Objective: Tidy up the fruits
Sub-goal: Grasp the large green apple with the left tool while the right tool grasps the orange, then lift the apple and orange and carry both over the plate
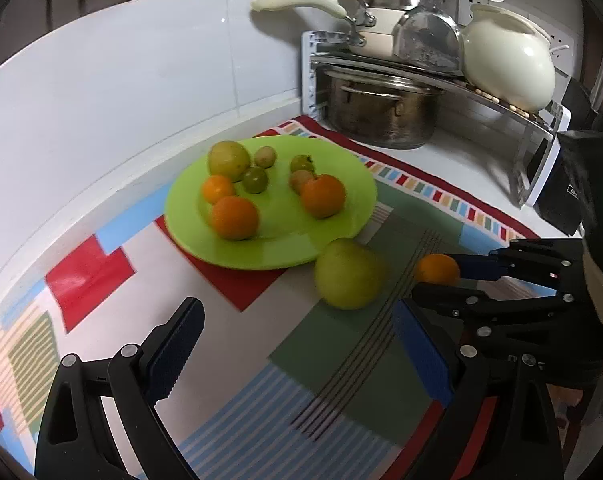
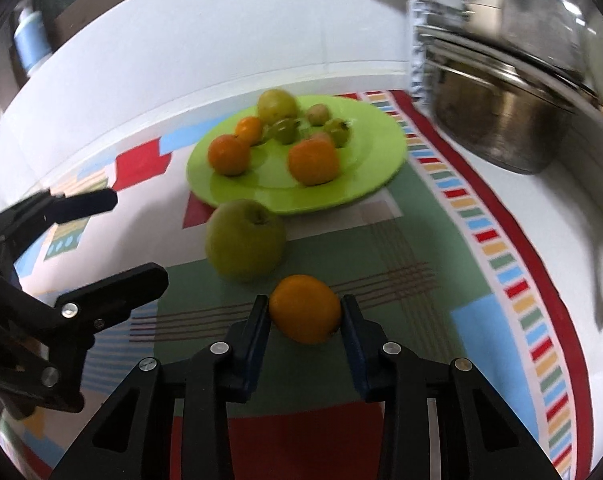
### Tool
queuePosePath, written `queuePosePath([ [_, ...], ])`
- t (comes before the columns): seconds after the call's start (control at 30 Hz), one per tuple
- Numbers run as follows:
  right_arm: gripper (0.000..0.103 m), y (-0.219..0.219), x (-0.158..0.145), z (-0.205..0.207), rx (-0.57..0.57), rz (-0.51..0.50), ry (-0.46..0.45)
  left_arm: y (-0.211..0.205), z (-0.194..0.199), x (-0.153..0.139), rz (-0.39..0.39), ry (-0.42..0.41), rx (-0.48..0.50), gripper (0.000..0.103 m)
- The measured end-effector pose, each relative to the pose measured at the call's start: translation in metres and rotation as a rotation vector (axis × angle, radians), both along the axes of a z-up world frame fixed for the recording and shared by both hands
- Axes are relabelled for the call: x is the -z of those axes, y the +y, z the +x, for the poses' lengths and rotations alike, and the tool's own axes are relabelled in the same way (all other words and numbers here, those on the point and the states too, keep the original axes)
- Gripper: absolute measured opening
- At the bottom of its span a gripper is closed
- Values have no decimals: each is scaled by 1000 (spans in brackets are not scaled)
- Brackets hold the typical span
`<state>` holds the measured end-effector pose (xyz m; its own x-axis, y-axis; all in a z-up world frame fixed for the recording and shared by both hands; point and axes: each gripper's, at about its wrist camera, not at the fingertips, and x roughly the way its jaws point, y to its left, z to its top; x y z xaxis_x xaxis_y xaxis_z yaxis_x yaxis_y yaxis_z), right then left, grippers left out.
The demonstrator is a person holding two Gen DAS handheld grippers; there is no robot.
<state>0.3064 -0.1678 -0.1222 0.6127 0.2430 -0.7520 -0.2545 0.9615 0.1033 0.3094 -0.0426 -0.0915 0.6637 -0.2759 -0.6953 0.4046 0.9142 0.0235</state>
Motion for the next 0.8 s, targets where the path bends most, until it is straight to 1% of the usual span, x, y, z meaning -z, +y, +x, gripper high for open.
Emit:
queuePosePath([
  [0.13, 36, -16, -4, -7, 59, 29, -18, -15, 11, 3, -20, 22, 19, 96],
  [0.23, 36, -26, -5, -9, 87, 42, -22, -25, 19, 7, -19, 37, 18, 95],
  [0.33, 36, -32, -7, -10, 103, 42, -28, -32, 26, 11, -16, 44, 4, 88],
  [0.43, 36, -36, -8, -10, 118, 46, -37, -36, 31, 15, -24, 68, -2, 77],
  [0.47, 36, -37, -9, -10, 122, 50, -39, -37, 32, 16, -31, 76, -1, 71],
  [0.53, 36, -38, -10, -10, 125, 57, -43, -40, 35, 19, -38, 98, 1, 65],
  [0.6, 36, -38, -11, -10, 124, 61, -48, -40, 36, 22, -43, 112, 7, 54],
  [0.63, 36, -38, -11, -10, 123, 60, -50, -41, 37, 24, -41, 121, 6, 51],
  [0.8, 36, -36, -14, -12, 120, 55, -60, -39, 35, 24, -46, 117, 11, 50],
])
